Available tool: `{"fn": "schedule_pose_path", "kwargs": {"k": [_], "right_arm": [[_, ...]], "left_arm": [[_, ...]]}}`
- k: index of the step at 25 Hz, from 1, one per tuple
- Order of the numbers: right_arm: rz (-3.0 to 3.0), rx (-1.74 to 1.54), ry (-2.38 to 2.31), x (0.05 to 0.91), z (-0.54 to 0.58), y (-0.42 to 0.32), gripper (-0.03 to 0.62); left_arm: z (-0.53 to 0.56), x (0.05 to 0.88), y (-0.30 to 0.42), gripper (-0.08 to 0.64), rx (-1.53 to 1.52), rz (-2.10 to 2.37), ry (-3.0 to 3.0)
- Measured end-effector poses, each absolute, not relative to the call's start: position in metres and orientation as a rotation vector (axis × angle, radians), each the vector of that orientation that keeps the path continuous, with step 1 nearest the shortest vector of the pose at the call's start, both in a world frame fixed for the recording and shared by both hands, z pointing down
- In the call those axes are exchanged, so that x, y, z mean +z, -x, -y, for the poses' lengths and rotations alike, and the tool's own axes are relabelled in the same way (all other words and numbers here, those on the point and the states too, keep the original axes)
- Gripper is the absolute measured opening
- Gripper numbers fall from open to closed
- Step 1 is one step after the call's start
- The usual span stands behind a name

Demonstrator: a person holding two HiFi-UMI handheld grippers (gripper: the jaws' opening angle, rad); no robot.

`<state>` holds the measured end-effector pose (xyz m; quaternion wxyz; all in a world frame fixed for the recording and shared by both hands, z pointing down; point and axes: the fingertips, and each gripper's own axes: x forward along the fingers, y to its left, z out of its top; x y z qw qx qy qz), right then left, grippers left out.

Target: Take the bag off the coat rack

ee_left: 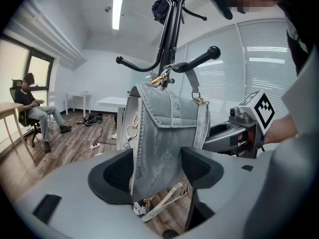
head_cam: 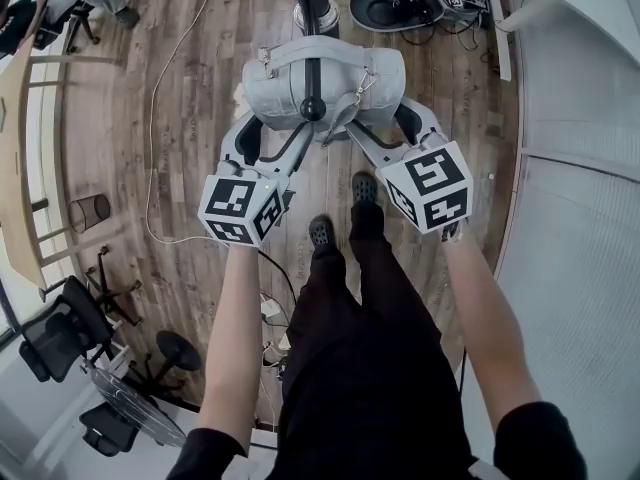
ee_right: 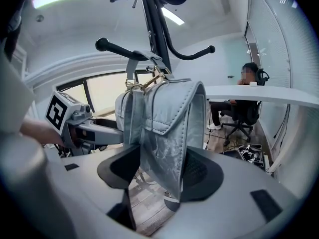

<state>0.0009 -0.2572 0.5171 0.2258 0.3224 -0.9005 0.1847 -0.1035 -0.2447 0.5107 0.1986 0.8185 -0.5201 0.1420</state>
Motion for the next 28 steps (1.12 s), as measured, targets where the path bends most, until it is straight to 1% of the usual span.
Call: {"fn": "schedule_pose_path", "kwargs": {"k": [2, 8, 22, 28], "right_arm": [[2.473, 0.498, -0.893, 0.518, 0.258, -0.001, 0.227], [2.449, 0.465, -0.921, 0.515, 0.258, -0.001, 0.206], [2.399, 0.446, -1.014, 0.502, 0.239, -0.006, 0.178], [2.399, 0.398, -1.049, 0.485, 0.232, -0.009, 0.173]], "left_arm": [[0.245, 0.511, 0.103, 0.31, 0.41, 1.456, -2.291], [0.244, 0.509, 0.103, 0.284, 0.449, 1.487, -2.279], [0.221, 0.493, 0.101, 0.221, 0.473, 1.585, -2.286], [0.212, 0.48, 0.098, 0.196, 0.427, 1.608, -2.302]]}}
